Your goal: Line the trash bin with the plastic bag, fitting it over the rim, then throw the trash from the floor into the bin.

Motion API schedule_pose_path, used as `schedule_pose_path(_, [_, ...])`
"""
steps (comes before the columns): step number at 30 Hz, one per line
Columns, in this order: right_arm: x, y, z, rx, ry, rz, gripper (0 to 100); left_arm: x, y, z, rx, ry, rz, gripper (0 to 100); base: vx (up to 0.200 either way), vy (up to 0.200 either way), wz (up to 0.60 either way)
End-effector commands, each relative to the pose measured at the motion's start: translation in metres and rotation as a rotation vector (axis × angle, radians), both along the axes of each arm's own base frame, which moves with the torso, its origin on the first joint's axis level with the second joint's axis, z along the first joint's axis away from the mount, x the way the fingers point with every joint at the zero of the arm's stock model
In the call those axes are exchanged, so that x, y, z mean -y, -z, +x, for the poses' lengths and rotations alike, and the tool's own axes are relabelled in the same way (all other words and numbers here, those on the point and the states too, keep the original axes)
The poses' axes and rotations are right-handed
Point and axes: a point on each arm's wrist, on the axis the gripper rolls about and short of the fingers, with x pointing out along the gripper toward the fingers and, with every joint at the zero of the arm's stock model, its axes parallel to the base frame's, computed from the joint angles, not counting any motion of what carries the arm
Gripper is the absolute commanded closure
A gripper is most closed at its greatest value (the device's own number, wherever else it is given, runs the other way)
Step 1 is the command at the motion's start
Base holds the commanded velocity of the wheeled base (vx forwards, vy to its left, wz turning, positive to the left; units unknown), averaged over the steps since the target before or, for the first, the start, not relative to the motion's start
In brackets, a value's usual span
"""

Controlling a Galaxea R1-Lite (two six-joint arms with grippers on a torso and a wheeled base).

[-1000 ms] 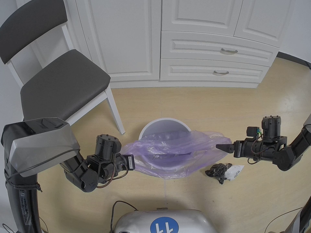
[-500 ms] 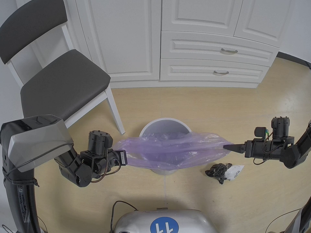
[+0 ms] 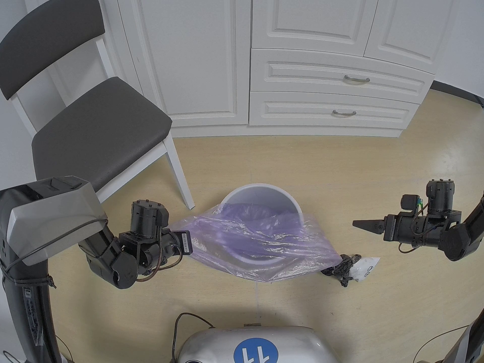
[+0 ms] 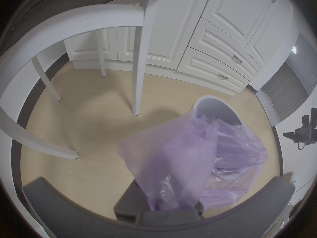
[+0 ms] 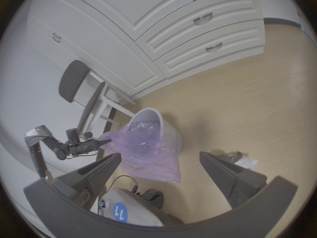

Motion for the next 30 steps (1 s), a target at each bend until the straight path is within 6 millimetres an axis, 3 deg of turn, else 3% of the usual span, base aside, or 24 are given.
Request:
schedule_pose_path(1, [-0.032, -0.017, -0.006, 0.069, 0.039, -0.070, 0, 0.014, -0.012, -0.010, 0.024, 0.039, -0.017, 100, 0.000, 0.000, 0.00])
schedule_pose_path(4, [-0.050, -0.020, -0.010, 0.096, 0.091, -0.125, 0, 0.026, -0.012, -0.015, 0.022, 0.060, -0.020, 100, 0.000, 0.000, 0.00])
schedule_pose_path(8, [-0.059, -0.025, -0.019, 0.108, 0.103, -0.145, 0, 0.033, -0.015, -0.024, 0.017, 0.077, -0.035, 100, 0.000, 0.000, 0.00])
schedule_pose_path(30, [-0.068, -0.031, -0.036, 0.145, 0.111, -0.185, 0, 0.026, -0.010, -0.021, 0.028, 0.045, -0.033, 100, 0.000, 0.000, 0.00])
